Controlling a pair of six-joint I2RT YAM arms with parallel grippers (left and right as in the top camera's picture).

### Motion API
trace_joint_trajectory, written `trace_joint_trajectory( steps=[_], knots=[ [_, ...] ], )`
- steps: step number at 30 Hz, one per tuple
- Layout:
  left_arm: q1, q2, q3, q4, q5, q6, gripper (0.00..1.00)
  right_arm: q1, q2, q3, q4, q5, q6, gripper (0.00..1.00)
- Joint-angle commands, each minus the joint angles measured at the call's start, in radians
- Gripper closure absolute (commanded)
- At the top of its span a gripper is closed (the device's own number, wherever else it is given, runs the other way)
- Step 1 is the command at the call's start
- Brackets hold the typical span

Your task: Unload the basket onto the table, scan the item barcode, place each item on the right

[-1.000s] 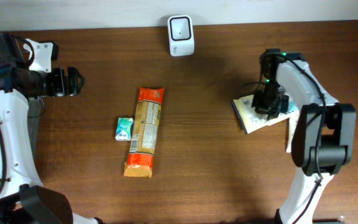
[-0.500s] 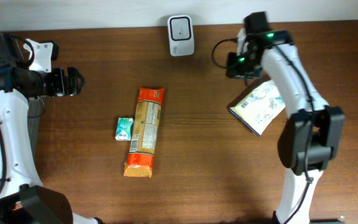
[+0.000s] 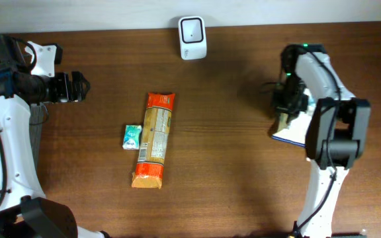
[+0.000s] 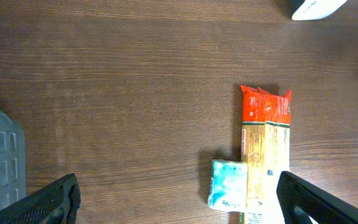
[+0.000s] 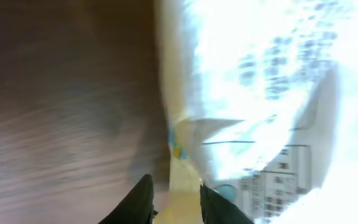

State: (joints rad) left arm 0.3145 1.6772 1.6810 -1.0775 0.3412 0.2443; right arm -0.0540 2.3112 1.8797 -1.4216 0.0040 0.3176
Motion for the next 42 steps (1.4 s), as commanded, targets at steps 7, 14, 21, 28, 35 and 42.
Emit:
trace_joint_trajectory(
  steps=[7, 14, 21, 28, 35, 42],
  knots=[
    [0.001, -0.004, 0.006, -0.002, 0.011, 0.019, 0.01, -0.115, -0.003, 0.031, 0.017, 0.043, -0.193, 0.74],
    [0.001, -0.004, 0.006, -0.002, 0.011, 0.019, 0.01, -0.01, -0.095, 0.462, -0.162, -0.204, -0.217, 0.48],
    [0.001, -0.004, 0.006, -0.002, 0.011, 0.019, 0.01, 0.345, -0.073, 0.418, -0.058, -0.374, -0.184, 0.38],
    [0.001, -0.004, 0.006, -0.002, 0.011, 0.019, 0.01, 0.638, -0.06, 0.206, 0.33, -0.257, 0.109, 0.24],
    [0.001, -0.004, 0.006, -0.002, 0.011, 0.019, 0.01, 0.722, -0.06, -0.056, 0.485, -0.315, 0.289, 0.21],
    [0.001, -0.004, 0.006, -0.002, 0.011, 0.019, 0.01, 0.736, -0.06, -0.303, 0.763, -0.458, 0.38, 0.31]
  ],
)
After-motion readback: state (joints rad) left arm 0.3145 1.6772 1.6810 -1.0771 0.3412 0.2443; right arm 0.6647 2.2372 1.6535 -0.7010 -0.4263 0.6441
